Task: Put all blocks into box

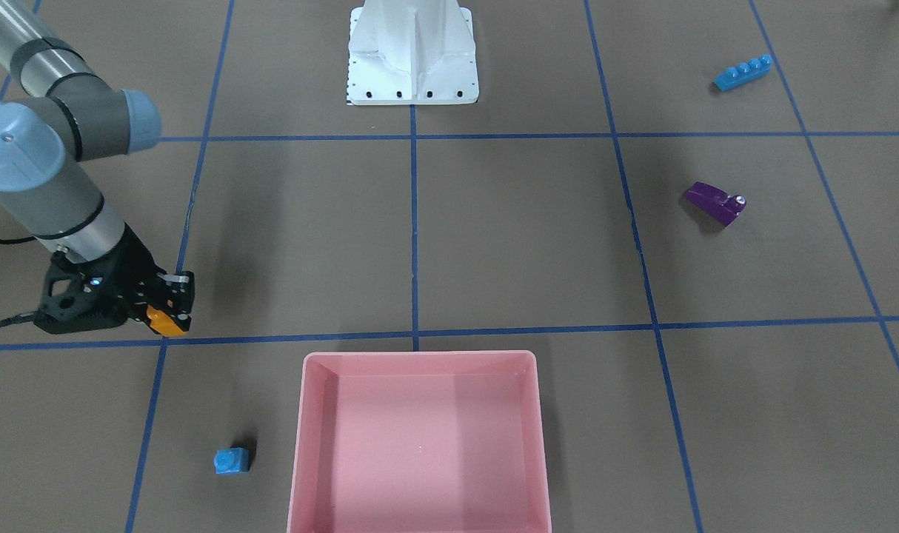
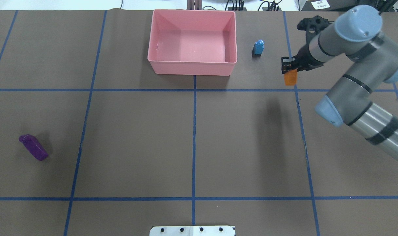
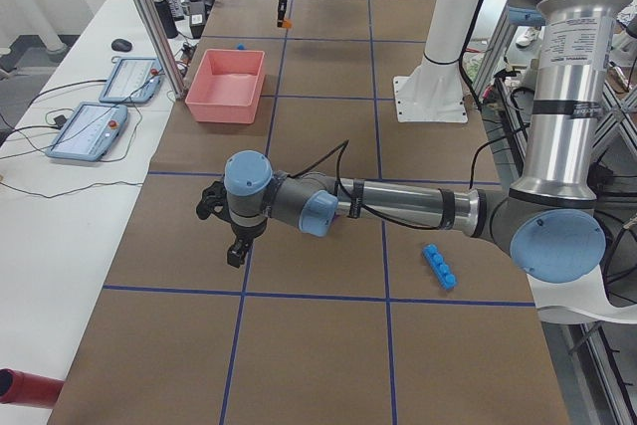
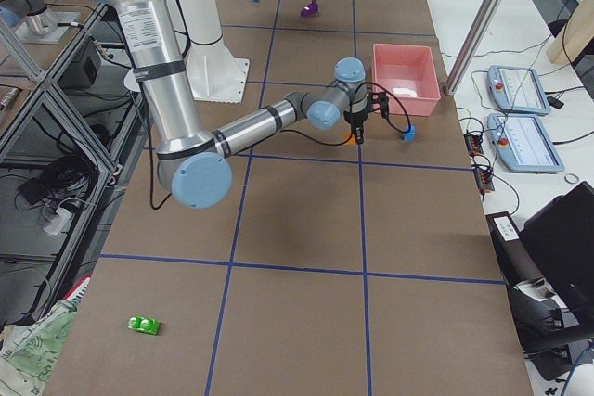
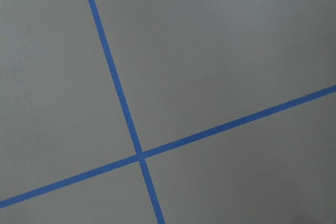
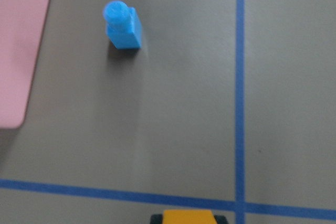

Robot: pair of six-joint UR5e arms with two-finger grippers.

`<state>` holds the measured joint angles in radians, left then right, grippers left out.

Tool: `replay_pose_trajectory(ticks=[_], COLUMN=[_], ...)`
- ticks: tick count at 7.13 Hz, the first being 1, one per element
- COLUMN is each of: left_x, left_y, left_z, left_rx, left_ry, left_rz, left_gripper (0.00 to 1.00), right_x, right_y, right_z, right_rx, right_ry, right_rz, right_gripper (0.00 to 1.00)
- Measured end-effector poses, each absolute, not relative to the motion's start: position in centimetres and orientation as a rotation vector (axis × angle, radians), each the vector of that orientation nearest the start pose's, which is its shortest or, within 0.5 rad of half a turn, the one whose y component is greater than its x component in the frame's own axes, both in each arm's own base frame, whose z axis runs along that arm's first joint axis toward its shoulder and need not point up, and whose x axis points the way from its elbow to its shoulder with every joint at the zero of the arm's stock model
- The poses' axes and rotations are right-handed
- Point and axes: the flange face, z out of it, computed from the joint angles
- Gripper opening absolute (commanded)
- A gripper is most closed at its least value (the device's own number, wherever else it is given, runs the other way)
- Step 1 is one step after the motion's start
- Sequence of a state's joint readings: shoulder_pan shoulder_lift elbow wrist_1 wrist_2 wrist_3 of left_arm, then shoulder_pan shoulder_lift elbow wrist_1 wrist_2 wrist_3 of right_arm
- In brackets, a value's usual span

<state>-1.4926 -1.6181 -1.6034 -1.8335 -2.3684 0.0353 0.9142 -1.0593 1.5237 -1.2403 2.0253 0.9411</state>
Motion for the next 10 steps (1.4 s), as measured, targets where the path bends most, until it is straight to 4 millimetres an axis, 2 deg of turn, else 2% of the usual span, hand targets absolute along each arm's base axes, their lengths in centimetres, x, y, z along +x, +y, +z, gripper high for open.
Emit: replay_pose_trajectory(ticks=[1, 3, 4, 6, 7, 8, 9, 10], left_x=[-2.1, -2.0, -2.0, -2.0, -2.0, -2.0, -2.0, -2.0], left_y=[-53.1, -53.0, -53.0, -53.1, -53.1, -53.1, -53.1, -53.1], left_z=[58.8, 58.9, 58.9, 58.8, 58.7, 58.7, 58.7, 58.7], left_rx=[0.307, 0.306, 0.306, 0.31, 0.313, 0.316, 0.318, 0.319], left_ry=[0.798, 0.798, 0.798, 0.799, 0.799, 0.799, 0.798, 0.799], left_rz=[0.243, 0.244, 0.244, 0.246, 0.247, 0.248, 0.249, 0.249], left_gripper=[1.0, 1.0, 1.0, 1.0, 1.0, 1.0, 1.0, 1.0], right_x=[-37.4, -39.9, -41.0, -44.6, -47.1, -49.4, -51.0, -52.2], right_y=[-63.8, -69.8, -71.9, -74.9, -75.0, -74.8, -74.3, -73.7], right_z=[31.0, 23.1, 20.3, 15.9, 15.5, 16.2, 16.7, 17.0], right_rx=[0.234, 0.224, 0.225, 0.227, 0.245, 0.263, 0.271, 0.266], right_ry=[-0.865, -0.854, -0.826, -0.777, -0.765, -0.755, -0.751, -0.75], right_rz=[0.111, 0.183, 0.211, 0.231, 0.226, 0.233, 0.244, 0.255], right_gripper=[0.0, 0.0, 0.0, 0.0, 0.0, 0.24, 0.99, 0.99])
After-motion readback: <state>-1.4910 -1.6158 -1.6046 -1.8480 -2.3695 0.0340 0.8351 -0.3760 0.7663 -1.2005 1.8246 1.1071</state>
